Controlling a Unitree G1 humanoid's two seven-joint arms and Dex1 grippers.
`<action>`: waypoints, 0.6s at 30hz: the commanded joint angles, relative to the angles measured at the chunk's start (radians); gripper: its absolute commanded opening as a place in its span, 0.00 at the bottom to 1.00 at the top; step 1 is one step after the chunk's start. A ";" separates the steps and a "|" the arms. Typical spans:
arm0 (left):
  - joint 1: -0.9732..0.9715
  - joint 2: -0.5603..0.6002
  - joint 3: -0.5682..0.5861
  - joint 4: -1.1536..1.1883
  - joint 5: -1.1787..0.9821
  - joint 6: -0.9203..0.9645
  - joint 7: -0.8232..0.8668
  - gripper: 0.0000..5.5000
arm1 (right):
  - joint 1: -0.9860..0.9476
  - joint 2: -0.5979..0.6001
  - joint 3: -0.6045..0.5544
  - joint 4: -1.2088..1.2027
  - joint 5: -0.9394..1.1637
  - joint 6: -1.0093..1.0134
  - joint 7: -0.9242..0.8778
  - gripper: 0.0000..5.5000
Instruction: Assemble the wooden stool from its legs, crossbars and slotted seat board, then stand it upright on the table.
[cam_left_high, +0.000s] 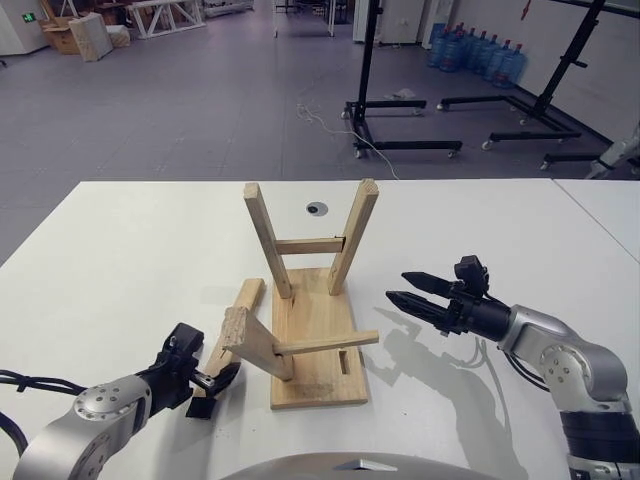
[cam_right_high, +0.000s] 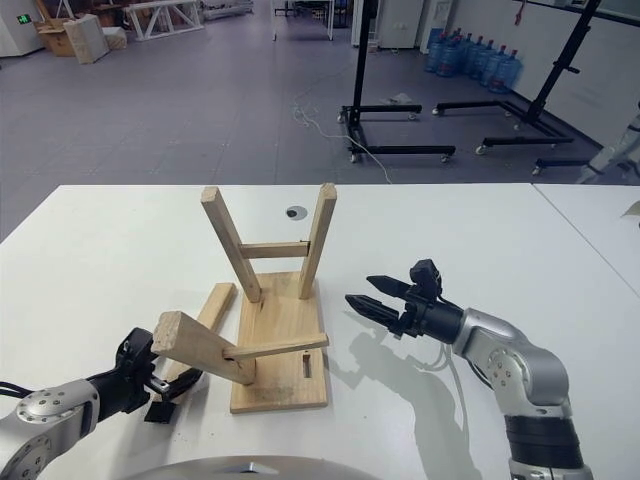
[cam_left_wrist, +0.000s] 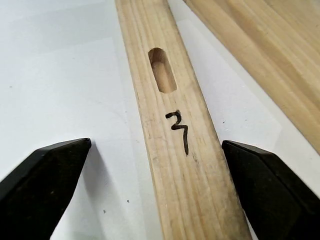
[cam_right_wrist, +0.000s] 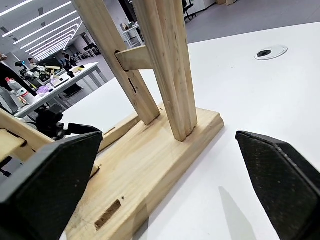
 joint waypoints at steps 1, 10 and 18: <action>0.074 0.012 -0.048 0.020 0.036 -0.017 -0.026 0.79 | 0.023 0.002 -0.007 -0.028 0.016 0.013 -0.023 0.89; 0.078 0.070 -0.036 0.065 0.061 -0.088 -0.125 0.55 | 0.031 0.020 0.013 -0.051 0.031 0.002 -0.036 0.89; 0.039 0.119 0.016 0.203 0.095 -0.148 -0.183 0.38 | 0.003 0.045 0.033 -0.042 0.025 -0.023 -0.057 0.89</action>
